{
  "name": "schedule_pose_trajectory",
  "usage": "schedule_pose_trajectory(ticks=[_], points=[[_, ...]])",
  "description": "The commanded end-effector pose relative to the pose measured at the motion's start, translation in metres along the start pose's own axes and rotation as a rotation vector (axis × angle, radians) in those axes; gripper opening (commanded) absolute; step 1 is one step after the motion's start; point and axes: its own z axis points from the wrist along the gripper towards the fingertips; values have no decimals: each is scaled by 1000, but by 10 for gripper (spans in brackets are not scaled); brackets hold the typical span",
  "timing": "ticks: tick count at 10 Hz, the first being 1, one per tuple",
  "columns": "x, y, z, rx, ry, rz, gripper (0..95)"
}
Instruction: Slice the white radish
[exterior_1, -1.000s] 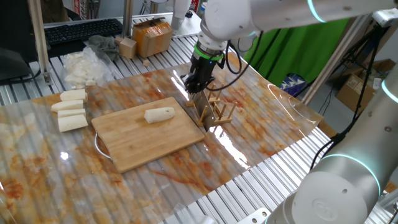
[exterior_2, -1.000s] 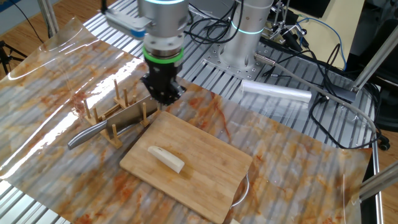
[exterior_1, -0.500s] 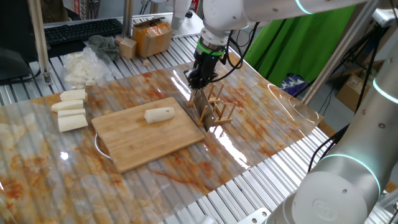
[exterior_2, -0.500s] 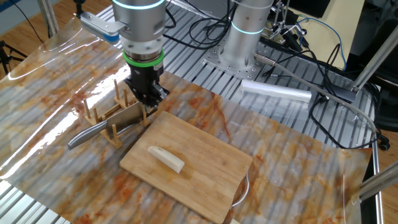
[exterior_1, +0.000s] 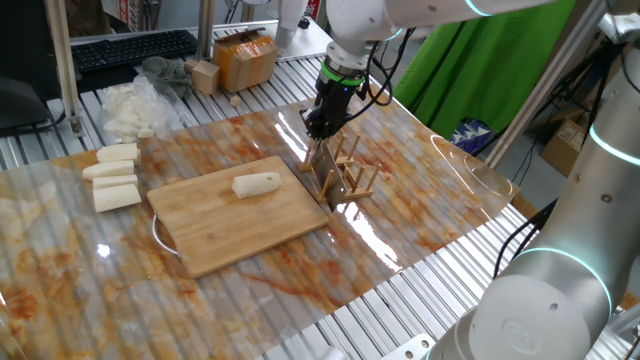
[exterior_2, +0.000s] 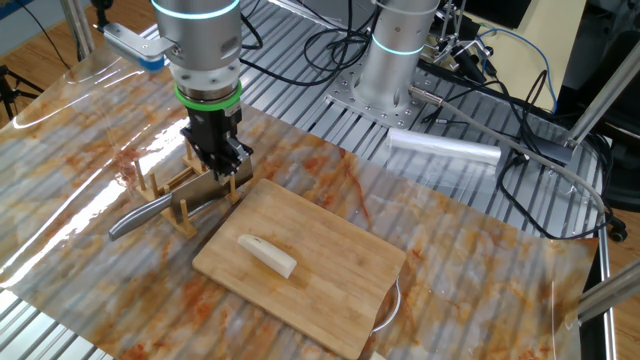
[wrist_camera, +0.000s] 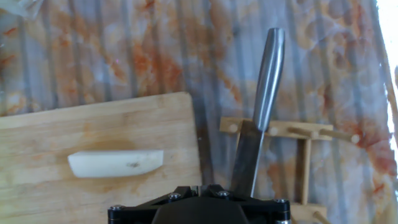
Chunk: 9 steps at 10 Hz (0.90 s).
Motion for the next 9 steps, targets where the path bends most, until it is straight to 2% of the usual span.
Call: schedule_pose_trajectory(ticks=[1,9], points=[[-3,-4,1,1,2,-2,190],[-4,-5,1,1,1,-1,190]])
